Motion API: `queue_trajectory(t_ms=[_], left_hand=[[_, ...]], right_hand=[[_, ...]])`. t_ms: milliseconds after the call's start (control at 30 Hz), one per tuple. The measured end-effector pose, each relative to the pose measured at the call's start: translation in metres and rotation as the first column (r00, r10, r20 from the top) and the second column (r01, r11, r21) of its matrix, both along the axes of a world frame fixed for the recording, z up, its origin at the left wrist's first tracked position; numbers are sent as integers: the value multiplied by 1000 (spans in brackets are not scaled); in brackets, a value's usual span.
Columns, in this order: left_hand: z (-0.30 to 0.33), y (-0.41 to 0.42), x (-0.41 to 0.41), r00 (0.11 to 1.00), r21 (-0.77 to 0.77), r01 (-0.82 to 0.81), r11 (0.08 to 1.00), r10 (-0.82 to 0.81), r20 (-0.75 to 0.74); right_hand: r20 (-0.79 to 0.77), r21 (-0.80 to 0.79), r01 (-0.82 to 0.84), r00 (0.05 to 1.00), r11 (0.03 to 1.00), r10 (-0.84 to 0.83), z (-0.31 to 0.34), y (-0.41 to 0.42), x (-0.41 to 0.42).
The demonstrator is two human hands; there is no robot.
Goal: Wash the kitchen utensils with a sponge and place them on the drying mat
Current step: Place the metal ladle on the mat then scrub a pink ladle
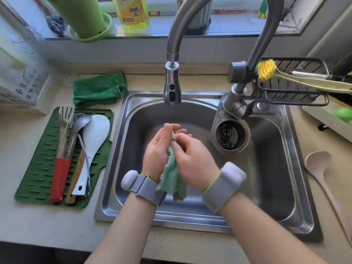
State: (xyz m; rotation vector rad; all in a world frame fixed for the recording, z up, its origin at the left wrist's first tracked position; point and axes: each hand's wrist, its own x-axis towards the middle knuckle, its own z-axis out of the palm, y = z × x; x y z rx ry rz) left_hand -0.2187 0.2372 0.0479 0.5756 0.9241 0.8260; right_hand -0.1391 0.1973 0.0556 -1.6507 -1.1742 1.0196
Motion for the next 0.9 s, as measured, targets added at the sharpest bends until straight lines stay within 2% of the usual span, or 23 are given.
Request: queue_trajectory(t_ms=[67,100,133,233,333,433,500,567,634,734,800,900], left_hand=[[-3,2,-2,996,-57,-73,996,75,49],[-3,5,-4,993,-60,-95,994,99,62],[-4,8,-7,992,-40,-107,993,110,67],[-3,21,-24,986,28,-167,986,166,27],[4,31,-31,969,18,-240,971,239,61],[7,28,-21,970,19,-230,973,227,83],[7,21,-15,967,-8,-223,975,222,128],[12,24,-17,954,-38,-249,968,252,164],[17,31,-24,946,-50,-285,957,290,148],[18,36,-27,950,-49,-291,956,294,100],[15,35,-29,946,-82,-298,951,306,109],[11,32,-37,912,-222,-308,925,353,207]], right_hand=[[358,79,-54,933,995,22,-15,-10,-6],[482,82,-64,876,995,17,-22,-16,-5],[540,67,-58,842,996,13,-29,-21,0],[544,-32,23,839,999,-2,-45,-39,17],[583,-116,112,812,987,-24,-54,-52,29],[450,-12,114,888,993,-96,-40,-36,9],[456,115,77,882,990,-121,-28,-25,-7],[501,150,49,858,988,-118,-29,-23,-4],[497,76,84,860,994,-111,-38,-35,11],[368,-45,192,916,980,-162,-45,-48,24],[405,-48,217,896,975,-180,-42,-45,23],[437,-70,218,884,973,-167,-38,-42,26]])
